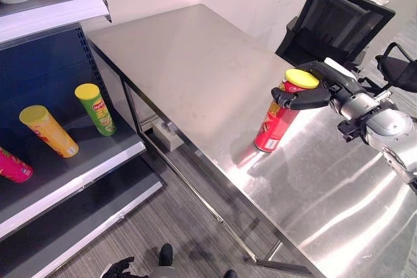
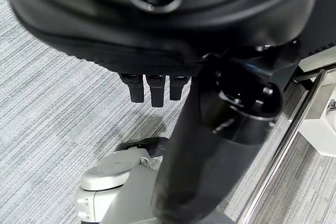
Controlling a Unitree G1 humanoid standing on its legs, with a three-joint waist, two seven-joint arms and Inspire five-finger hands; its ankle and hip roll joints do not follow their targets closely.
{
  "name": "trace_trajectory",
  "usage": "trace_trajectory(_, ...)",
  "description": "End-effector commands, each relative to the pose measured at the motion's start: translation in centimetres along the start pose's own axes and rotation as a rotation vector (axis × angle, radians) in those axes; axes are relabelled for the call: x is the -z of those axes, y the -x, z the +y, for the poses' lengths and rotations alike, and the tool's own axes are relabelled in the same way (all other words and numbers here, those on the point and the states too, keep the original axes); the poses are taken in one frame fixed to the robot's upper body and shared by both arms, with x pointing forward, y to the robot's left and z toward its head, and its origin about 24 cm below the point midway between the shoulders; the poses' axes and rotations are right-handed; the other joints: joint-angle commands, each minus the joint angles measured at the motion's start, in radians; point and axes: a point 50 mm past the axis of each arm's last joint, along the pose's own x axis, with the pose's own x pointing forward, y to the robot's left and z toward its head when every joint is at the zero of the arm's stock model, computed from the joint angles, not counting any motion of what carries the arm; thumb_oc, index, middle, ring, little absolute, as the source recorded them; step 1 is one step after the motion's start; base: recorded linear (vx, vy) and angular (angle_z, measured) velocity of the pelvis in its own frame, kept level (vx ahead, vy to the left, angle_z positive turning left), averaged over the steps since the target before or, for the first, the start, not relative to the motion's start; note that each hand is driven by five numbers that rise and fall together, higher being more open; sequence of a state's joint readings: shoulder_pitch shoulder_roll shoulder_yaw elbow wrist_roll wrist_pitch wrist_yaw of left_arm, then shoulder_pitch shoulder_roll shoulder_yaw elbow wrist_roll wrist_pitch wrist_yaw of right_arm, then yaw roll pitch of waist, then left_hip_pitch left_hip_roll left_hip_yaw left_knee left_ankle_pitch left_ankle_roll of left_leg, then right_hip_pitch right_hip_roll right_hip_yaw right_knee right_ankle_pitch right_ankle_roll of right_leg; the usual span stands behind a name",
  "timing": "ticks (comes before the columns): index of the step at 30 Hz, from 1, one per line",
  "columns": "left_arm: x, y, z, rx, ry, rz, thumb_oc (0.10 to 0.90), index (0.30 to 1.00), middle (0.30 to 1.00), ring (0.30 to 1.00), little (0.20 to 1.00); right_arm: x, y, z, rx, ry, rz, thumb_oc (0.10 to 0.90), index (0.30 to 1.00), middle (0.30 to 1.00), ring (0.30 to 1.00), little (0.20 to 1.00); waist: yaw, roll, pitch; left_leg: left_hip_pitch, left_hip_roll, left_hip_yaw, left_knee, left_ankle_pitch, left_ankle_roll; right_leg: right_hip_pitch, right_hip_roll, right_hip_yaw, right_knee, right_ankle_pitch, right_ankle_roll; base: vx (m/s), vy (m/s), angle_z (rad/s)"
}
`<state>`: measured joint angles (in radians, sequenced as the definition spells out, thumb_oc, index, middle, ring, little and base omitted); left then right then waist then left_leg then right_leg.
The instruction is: Put the goods on the table back onto the shelves and tidy them up.
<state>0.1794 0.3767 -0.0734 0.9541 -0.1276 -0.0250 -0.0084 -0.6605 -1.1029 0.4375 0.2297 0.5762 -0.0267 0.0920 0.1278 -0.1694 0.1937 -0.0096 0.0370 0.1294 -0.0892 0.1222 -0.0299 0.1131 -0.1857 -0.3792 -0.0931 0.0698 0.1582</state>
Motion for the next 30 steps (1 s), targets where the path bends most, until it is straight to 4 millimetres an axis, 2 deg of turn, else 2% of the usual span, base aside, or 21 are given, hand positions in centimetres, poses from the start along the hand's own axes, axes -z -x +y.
trace_trajectory(1, -1.3, -0.2, 0.6, -0.016, 0.01, -0.05, 0.8, 0.9, 0.9, 0.9, 0.9, -5.6, 0.3, -3.1, 0.204, -0.011, -0.278, 0.4, 0.3, 0.3, 0.3, 0.3, 0.028, 0.013, -0.047, 0.054, 0.045, -0.017, 0.002, -0.133, -0.062, 0.009, -0.033, -0.021, 0.033, -0.025, 0.044, -0.01, -0.041, -0.02)
trace_trajectory(3, -1.2, -0.1, 0.8, -0.03, 0.027, -0.05, 0.8, 0.9, 0.9, 0.9, 0.9, -6.8, 1.0, -2.8, 0.251, -0.096, -0.393, 0.4, 0.3, 0.3, 0.3, 0.3, 0.031, 0.025, -0.055, 0.055, 0.051, -0.023, 0.002, -0.129, -0.065, 0.013, -0.028, -0.023, 0.034, -0.035, 0.039, -0.04, -0.105, -0.02)
trace_trajectory(5, -1.1, -0.1, 0.8, -0.03, 0.029, -0.05, 0.8, 0.9, 0.9, 0.9, 0.9, -6.9, 1.2, -2.7, 0.26, -0.117, -0.411, 0.4, 0.3, 0.3, 0.3, 0.3, 0.034, 0.026, -0.057, 0.055, 0.053, -0.026, 0.002, -0.128, -0.066, 0.015, -0.025, -0.024, 0.033, -0.039, 0.036, -0.04, -0.099, 0.01)
trace_trajectory(9, -1.3, 0.0, 1.0, -0.037, 0.052, -0.067, 0.8, 0.9, 0.9, 0.9, 0.9, -9.6, 2.2, -2.1, 0.299, -0.181, -0.605, 0.4, 0.3, 0.3, 0.3, 0.3, 0.058, 0.045, -0.059, 0.038, 0.075, -0.055, 0.002, -0.098, -0.085, 0.03, 0.01, -0.026, 0.014, -0.069, 0.014, -0.09, -0.168, 0.08)
trace_trajectory(10, -1.6, 0.0, 0.9, -0.034, 0.054, -0.077, 0.8, 0.9, 0.9, 0.9, 0.9, -10.2, 2.5, -2.0, 0.305, -0.196, -0.643, 0.4, 0.3, 0.3, 0.3, 0.3, 0.067, 0.051, -0.054, 0.024, 0.083, -0.068, 0.002, -0.081, -0.094, 0.029, 0.022, -0.03, 0.011, -0.079, 0.005, -0.23, -0.245, 0.29)
trace_trajectory(12, -2.3, -0.1, 0.8, -0.028, 0.062, -0.102, 0.8, 0.9, 0.9, 0.9, 0.9, -11.9, 3.1, -1.8, 0.307, -0.221, -0.753, 0.4, 0.3, 0.3, 0.3, 0.3, 0.102, 0.077, -0.023, -0.057, 0.107, -0.126, 0.002, 0.002, -0.141, 0.014, 0.057, -0.061, 0.006, -0.109, -0.018, -0.32, -0.257, 0.38)
trace_trajectory(13, -2.6, -0.2, 0.8, -0.032, 0.071, -0.108, 0.8, 0.9, 0.9, 0.9, 0.9, -12.5, 3.3, -1.9, 0.302, -0.212, -0.782, 0.4, 0.3, 0.3, 0.3, 0.3, 0.114, 0.085, -0.008, -0.09, 0.114, -0.141, 0.003, 0.023, -0.157, 0.01, 0.064, -0.076, 0.006, -0.12, -0.022, -0.35, -0.182, 1.05)
trace_trajectory(14, -2.9, -0.3, 0.5, -0.029, 0.088, -0.113, 0.8, 0.9, 0.9, 0.9, 0.9, -12.9, 3.5, -1.9, 0.302, -0.198, -0.8, 0.4, 0.3, 0.3, 0.3, 0.3, 0.122, 0.1, 0.006, -0.135, 0.113, -0.15, 0.004, 0.046, -0.165, -0.002, 0.065, -0.117, 0.006, -0.119, -0.025, -0.25, -0.113, 1.26)
trace_trajectory(15, -2.9, -0.3, 0.5, -0.029, 0.087, -0.113, 0.8, 0.9, 0.9, 0.9, 0.9, -12.9, 3.6, -1.9, 0.302, -0.198, -0.8, 0.4, 0.3, 0.3, 0.3, 0.3, 0.119, 0.1, 0.005, -0.138, 0.113, -0.153, 0.004, 0.046, -0.165, -0.002, 0.066, -0.121, 0.006, -0.12, -0.025, -0.32, -0.041, 1.33)
trace_trajectory(16, -2.8, -0.4, 0.1, -0.02, 0.085, -0.102, 0.8, 0.9, 0.9, 0.9, 0.9, -12.7, 3.6, -1.7, 0.299, -0.193, -0.793, 0.4, 0.3, 0.3, 0.3, 0.3, 0.115, 0.103, 0.014, -0.155, 0.13, -0.094, 0.019, 0.057, -0.159, -0.016, 0.051, -0.153, 0.006, -0.106, -0.023, -0.23, 0.014, 0.79)
trace_trajectory(19, -1.7, -0.3, -0.1, -0.017, 0.094, -0.067, 0.8, 0.9, 0.9, 0.9, 0.9, -12.4, 3.6, -1.3, 0.284, -0.195, -0.784, 0.4, 0.3, 0.3, 0.3, 0.3, 0.118, 0.105, 0.011, -0.133, 0.139, -0.086, 0.059, 0.026, -0.151, -0.026, 0.035, -0.174, 0.006, -0.089, -0.024, -0.17, 0.009, 0.61)
trace_trajectory(20, -1.2, -0.3, -0.2, -0.02, 0.097, -0.047, 0.8, 0.9, 0.9, 0.9, 0.9, -12.4, 3.7, -1.3, 0.282, -0.17, -0.78, 0.4, 0.3, 0.3, 0.3, 0.3, 0.114, 0.099, 0.009, -0.098, 0.155, -0.096, 0.09, -0.029, -0.155, -0.026, 0.026, -0.17, 0.006, -0.095, -0.023, -0.03, -0.016, 0.51)
trace_trajectory(23, -0.7, -0.1, -0.3, -0.018, 0.095, -0.039, 0.8, 0.9, 0.9, 0.9, 0.9, -12.4, 4.1, -1.2, 0.279, -0.131, -0.776, 0.4, 0.3, 0.3, 0.3, 0.3, 0.087, 0.112, 0.011, -0.025, 0.207, -0.081, 0.171, -0.107, -0.146, -0.034, -0.002, -0.196, 0.008, -0.072, -0.023, -0.18, 0.143, 0.37)
trace_trajectory(26, -0.5, 0.0, -0.2, -0.022, 0.088, -0.043, 0.8, 0.9, 0.9, 0.9, 0.9, -12.3, 4.1, -1.2, 0.274, -0.142, -0.775, 0.4, 0.3, 0.3, 0.3, 0.3, 0.063, 0.124, -0.004, 0.066, 0.253, -0.092, 0.218, -0.111, -0.166, -0.055, -0.042, -0.219, 0.013, -0.022, -0.002, -0.17, 0.278, 0.63)
trace_trajectory(27, -0.6, 0.0, -0.2, -0.026, 0.088, -0.046, 0.8, 0.9, 0.9, 0.9, 0.9, -12.3, 4.0, -1.1, 0.265, -0.148, -0.775, 0.4, 0.3, 0.3, 0.3, 0.3, 0.052, 0.127, -0.011, 0.093, 0.266, -0.087, 0.219, -0.111, -0.176, -0.066, -0.061, -0.227, 0.015, -0.002, 0.009, -0.18, 0.47, 0.42)
trace_trajectory(28, -0.5, 0.0, -0.5, -0.013, 0.087, -0.048, 0.8, 0.9, 0.9, 0.9, 0.9, -12.2, 4.0, -1.2, 0.264, -0.15, -0.762, 0.4, 0.3, 0.3, 0.3, 0.3, 0.031, 0.14, -0.034, 0.132, 0.265, -0.078, 0.185, -0.139, -0.17, -0.078, -0.087, -0.237, 0.019, 0.036, 0.033, -0.19, 0.481, 0.5)
trace_trajectory(30, -1.1, 0.0, -0.8, 0.005, 0.063, -0.07, 0.8, 0.9, 0.9, 0.9, 0.9, -11.6, 4.1, -1.3, 0.281, -0.14, -0.735, 0.4, 0.3, 0.3, 0.3, 0.3, 0.015, 0.15, -0.051, 0.167, 0.254, -0.026, 0.107, -0.197, -0.165, -0.102, -0.121, -0.245, 0.028, 0.075, 0.056, -0.2, 0.44, 0.53)
